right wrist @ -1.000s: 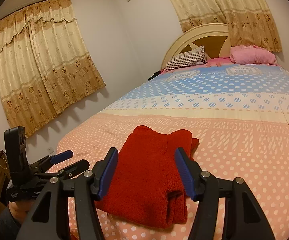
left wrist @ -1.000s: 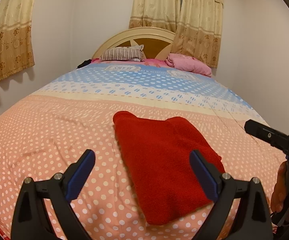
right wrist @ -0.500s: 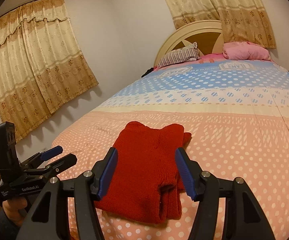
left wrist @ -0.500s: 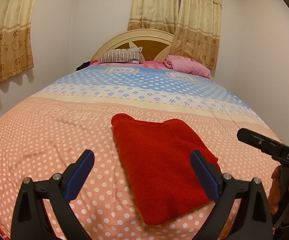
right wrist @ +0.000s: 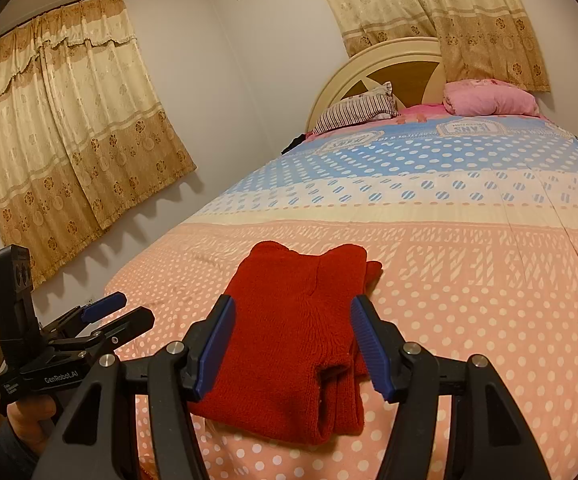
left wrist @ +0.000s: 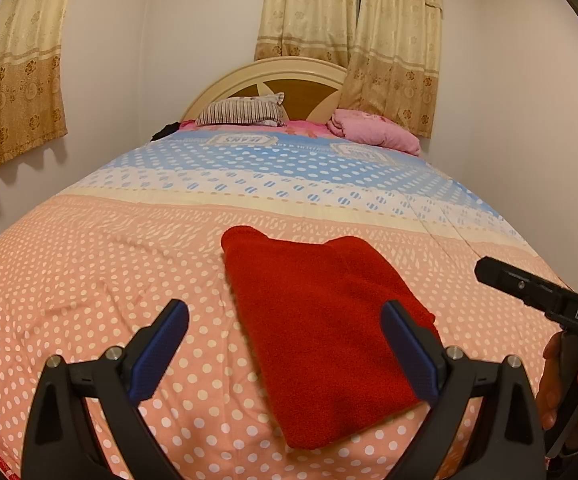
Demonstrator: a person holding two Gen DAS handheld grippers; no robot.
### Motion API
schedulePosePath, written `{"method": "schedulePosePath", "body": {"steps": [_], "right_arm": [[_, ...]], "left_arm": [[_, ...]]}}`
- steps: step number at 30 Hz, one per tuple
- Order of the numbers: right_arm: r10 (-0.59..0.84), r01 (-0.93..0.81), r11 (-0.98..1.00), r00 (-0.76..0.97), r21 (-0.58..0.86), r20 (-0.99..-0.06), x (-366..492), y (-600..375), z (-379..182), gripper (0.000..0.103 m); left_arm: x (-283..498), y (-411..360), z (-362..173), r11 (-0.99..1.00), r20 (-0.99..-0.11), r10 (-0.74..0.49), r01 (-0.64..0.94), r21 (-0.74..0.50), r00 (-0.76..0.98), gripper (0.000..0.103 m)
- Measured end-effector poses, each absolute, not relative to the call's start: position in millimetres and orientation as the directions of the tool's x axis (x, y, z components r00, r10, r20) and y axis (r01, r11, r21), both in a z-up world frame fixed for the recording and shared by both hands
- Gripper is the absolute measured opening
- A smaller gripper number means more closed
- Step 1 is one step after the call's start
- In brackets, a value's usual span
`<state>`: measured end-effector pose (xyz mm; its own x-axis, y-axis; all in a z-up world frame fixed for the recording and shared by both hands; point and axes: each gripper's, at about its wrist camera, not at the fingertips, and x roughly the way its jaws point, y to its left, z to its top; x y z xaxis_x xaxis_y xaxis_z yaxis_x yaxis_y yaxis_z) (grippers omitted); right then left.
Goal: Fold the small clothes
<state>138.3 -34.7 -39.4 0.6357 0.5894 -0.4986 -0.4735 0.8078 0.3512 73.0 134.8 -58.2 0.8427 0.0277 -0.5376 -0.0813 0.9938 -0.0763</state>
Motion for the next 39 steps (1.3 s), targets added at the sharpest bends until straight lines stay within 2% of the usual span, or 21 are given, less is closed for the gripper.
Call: {"method": "schedulePosePath", "body": {"steps": [16, 18, 21, 39], "right_arm": [[0.588, -0.474, 0.809, 0.636, 0.349, -0.499, 137.9, -35.5, -39.3, 0.061], [0.589, -0.473, 0.808, 0.635, 0.350, -0.500, 138.2, -35.5, -39.4, 0.061], [0.589, -0.473, 0.808, 0.634, 0.352, -0.500, 138.1, -35.7, -39.5, 0.061], [0.596, -0.485, 0.803, 0.641, 0.347, -0.484, 132.5, -32.7, -41.1, 0.062]], "left_arm": [[73.5, 132.3, -60.1, 0.996, -0.539, 0.026, -0.071, -0.062, 0.842, 0.099], [72.9, 132.5, -60.4, 0.996, -0.540, 0.029, -0.073, -0.060, 0.841, 0.103], [73.0, 131.9, -60.7, 0.996, -0.542, 0.016, -0.059, -0.062, 0.840, 0.103], [75.9, 136.0, -55.6, 0.996, -0.540, 0.054, -0.084, -0.032, 0.840, 0.103]]}}
